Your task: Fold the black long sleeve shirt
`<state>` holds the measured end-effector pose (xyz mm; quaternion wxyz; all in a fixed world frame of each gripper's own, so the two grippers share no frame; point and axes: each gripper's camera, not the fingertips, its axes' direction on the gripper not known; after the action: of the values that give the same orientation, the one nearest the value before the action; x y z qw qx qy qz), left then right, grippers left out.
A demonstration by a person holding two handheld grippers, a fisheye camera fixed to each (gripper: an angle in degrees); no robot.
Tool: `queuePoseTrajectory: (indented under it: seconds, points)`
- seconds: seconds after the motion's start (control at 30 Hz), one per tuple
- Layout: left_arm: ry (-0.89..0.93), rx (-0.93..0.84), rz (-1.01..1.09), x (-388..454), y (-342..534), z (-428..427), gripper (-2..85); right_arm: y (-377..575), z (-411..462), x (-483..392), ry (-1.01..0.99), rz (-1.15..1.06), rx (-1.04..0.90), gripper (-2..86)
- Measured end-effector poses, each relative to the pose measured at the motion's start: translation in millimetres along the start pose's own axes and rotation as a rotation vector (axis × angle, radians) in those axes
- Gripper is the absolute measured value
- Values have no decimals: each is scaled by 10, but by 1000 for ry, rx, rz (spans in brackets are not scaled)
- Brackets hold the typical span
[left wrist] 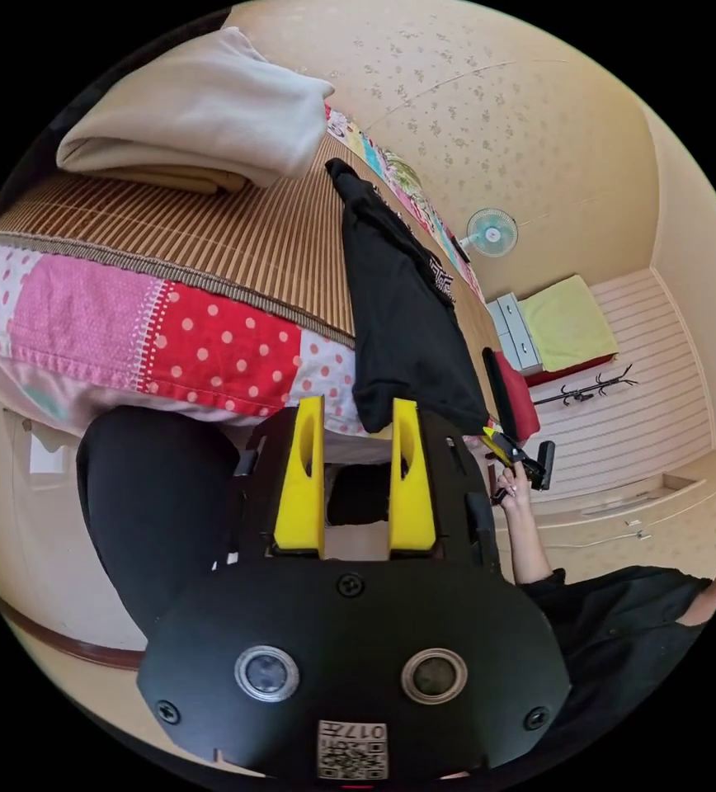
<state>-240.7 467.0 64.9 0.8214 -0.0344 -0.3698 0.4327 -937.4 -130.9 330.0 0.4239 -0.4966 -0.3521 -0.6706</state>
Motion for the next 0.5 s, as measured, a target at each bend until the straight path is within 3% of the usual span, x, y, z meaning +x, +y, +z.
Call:
queuePoseTrajectory:
  seconds: [0.03, 0.23, 0.3, 0.5]
  points:
    - [-12, -6, 11, 0, -3, 23, 126, -33, 128, -3, 41, 15, -76, 52]
    - [23, -74, -26, -80, -49, 147, 101, 130, -184, -179, 62, 5, 42, 23]
    - [156, -124, -15, -121, -9, 126, 57, 172, -353, -177, 10, 5, 74, 21]
    - [181, -80, -34, -171, 152, 4, 116, 237, -855, -88, -79, 32, 147, 19]
